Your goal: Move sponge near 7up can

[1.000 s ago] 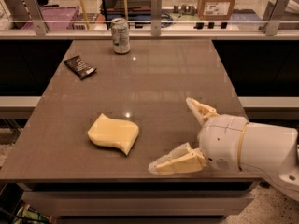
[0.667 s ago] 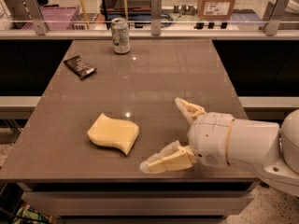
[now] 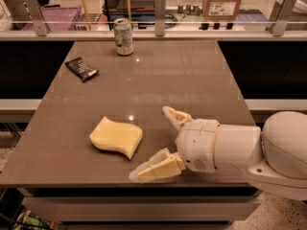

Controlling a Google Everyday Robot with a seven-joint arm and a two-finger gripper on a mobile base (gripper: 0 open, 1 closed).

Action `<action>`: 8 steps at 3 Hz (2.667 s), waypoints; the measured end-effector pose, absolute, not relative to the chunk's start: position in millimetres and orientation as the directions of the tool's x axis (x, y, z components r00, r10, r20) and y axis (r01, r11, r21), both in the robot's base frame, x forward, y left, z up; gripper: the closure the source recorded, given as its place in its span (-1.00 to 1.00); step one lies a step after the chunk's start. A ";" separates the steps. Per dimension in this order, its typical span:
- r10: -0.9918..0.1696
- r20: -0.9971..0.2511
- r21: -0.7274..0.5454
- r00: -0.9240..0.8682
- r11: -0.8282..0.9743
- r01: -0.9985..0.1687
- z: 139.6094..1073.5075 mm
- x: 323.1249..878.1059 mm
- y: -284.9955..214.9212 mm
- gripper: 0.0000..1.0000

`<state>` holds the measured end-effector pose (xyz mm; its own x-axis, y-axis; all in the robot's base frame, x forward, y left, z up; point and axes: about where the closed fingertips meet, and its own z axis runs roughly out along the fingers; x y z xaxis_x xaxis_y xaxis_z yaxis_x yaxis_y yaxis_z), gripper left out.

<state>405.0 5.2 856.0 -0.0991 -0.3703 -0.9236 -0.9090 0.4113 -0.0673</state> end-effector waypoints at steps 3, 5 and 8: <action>-0.323 -0.943 -0.053 -0.085 0.397 -0.916 838.7 423.4 37.0 -1.00; -0.275 -0.959 -0.053 -0.064 0.399 -0.915 833.9 430.5 47.9 -1.00; -0.283 -0.958 -0.071 -0.047 0.393 -0.917 839.9 427.8 51.9 0.23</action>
Offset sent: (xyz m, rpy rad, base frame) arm 0.0230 0.0338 -0.0234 0.0573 0.0029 0.0118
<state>427.8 51.9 839.9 -0.0475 -0.2835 -0.9578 -0.9169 0.3928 -0.0708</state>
